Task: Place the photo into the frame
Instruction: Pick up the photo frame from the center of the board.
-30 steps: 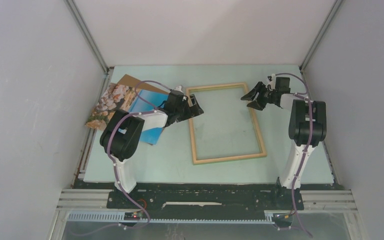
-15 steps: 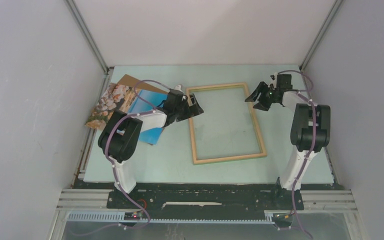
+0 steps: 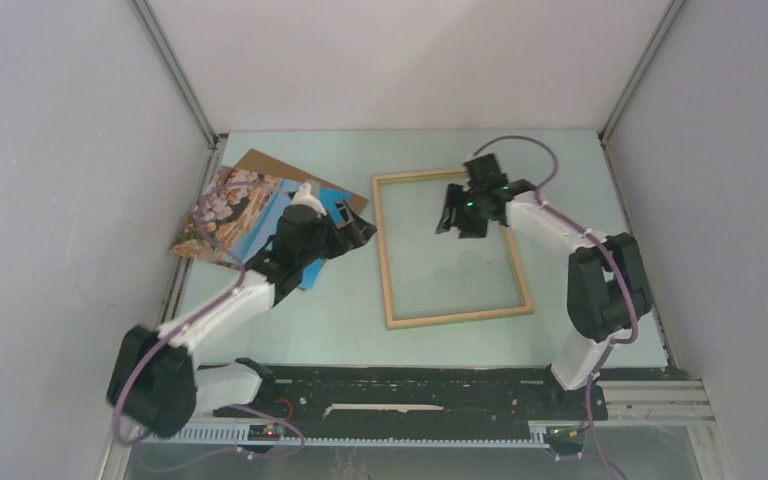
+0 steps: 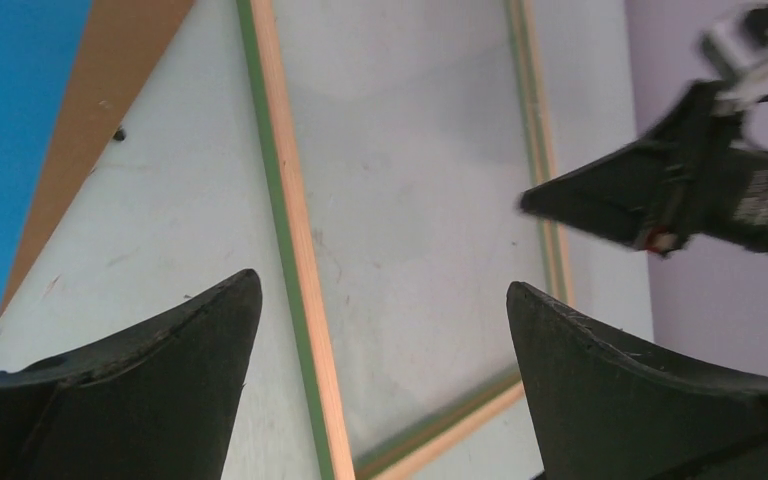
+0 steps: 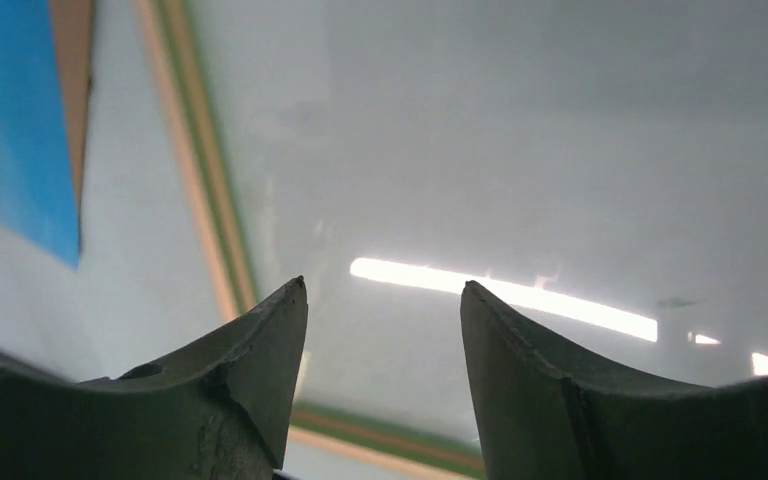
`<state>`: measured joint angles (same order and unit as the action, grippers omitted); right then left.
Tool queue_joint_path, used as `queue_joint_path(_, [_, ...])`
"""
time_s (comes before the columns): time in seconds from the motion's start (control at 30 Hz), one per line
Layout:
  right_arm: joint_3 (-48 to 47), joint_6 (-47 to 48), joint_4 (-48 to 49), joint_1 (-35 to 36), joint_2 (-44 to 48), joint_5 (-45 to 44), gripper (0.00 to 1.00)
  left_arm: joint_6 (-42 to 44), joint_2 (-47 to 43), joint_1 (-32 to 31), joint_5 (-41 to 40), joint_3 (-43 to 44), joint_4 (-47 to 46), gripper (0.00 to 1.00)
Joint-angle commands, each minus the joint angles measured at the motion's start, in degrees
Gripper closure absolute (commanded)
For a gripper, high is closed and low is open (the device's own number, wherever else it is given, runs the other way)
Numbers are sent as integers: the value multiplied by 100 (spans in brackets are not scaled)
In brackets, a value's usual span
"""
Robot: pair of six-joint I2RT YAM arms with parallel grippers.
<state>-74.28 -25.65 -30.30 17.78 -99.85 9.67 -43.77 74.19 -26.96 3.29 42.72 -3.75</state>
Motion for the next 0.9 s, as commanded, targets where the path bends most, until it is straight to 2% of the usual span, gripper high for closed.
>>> queue_joint_path(0.0, [-12,-847,-386,1260,102,-432,36,-116,-1683,20,-504,-737,846,0])
queue_joint_path(0.17, [-631,-1404,-534,2438,-371,-868,38,-8,-3422,31,-772,-997,1989,0])
queue_joint_path(0.3, [-1606,-1512,-1409,3007,-1122,-1553,38,33,-4228,33,-918,-1113,2382,0])
queue_joint_path(0.6, [-2440,-1674,-1783,3389,-2025,-1929,50,37,-4723,33,-751,-1275,2632,0])
queue_joint_path(0.87, [-2741,-1710,-1954,3406,-2433,-2128,50,149,-4774,33,-804,-1270,2686,0])
